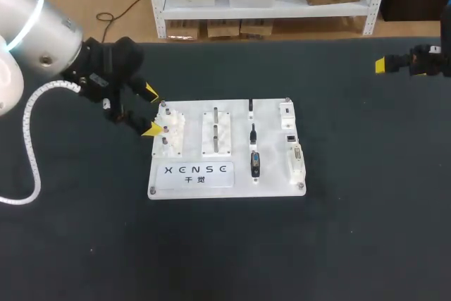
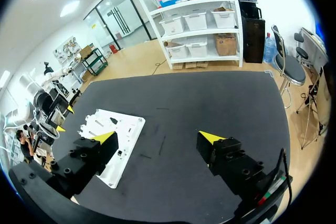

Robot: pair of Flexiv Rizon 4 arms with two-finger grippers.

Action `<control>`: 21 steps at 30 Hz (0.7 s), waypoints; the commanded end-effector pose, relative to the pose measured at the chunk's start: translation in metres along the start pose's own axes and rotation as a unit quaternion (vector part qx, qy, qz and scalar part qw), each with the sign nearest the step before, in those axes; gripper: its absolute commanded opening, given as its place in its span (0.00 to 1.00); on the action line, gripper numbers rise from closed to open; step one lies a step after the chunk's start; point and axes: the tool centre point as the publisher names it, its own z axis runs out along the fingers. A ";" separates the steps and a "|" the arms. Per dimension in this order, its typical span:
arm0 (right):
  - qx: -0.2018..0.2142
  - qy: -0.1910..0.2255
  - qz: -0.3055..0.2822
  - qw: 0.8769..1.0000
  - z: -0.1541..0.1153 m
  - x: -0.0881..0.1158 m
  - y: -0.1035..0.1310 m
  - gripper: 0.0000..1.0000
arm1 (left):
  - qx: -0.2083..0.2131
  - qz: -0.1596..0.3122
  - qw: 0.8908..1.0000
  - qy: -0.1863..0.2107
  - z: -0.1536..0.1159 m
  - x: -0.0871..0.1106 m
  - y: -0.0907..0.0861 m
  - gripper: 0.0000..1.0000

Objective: Insert the USB connector, Ethernet cable, and multi-pin plug into their matching sockets one by one.

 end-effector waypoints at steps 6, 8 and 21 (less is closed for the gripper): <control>0.001 0.000 0.000 1.000 0.000 0.000 0.000 1.00 | -0.001 0.000 1.000 0.000 0.000 0.000 0.000 1.00; 0.001 0.000 0.000 1.000 0.000 0.000 0.000 1.00 | -0.001 0.000 1.000 0.000 0.000 0.000 0.000 1.00; 0.146 0.091 -0.002 0.985 0.050 -0.027 0.046 1.00 | -0.001 0.000 1.000 0.000 0.000 0.000 0.000 1.00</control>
